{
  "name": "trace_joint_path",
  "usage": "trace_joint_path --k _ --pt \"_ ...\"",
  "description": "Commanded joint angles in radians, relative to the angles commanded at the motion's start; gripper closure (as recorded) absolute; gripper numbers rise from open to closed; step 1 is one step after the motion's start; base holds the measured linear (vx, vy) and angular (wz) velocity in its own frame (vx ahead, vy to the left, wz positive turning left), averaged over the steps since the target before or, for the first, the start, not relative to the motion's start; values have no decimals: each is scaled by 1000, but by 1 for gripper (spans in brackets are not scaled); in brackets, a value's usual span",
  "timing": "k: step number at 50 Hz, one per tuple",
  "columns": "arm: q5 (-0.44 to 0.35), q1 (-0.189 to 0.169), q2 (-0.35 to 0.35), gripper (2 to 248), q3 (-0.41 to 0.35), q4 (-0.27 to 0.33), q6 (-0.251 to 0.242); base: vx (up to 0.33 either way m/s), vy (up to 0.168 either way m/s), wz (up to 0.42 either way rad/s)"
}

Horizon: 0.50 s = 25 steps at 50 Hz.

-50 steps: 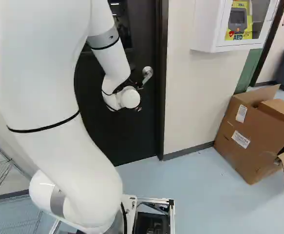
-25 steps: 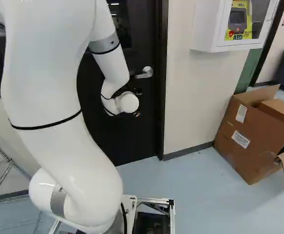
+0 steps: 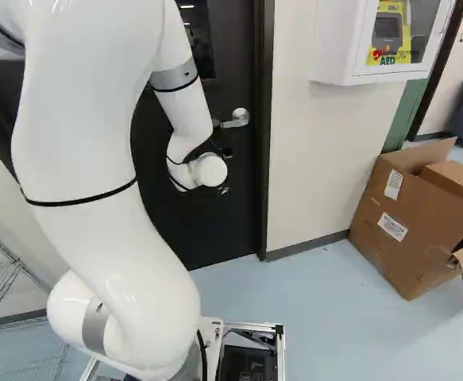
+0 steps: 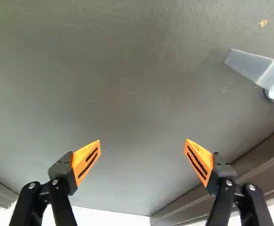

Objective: Open the door and move inside

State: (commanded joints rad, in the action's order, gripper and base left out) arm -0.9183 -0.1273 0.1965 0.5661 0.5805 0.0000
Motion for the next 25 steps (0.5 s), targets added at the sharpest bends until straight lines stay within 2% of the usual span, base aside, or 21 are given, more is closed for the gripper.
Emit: trace_joint_path --k 25 --pt "0 -51 -85 3 -48 0 0 0 0 0"
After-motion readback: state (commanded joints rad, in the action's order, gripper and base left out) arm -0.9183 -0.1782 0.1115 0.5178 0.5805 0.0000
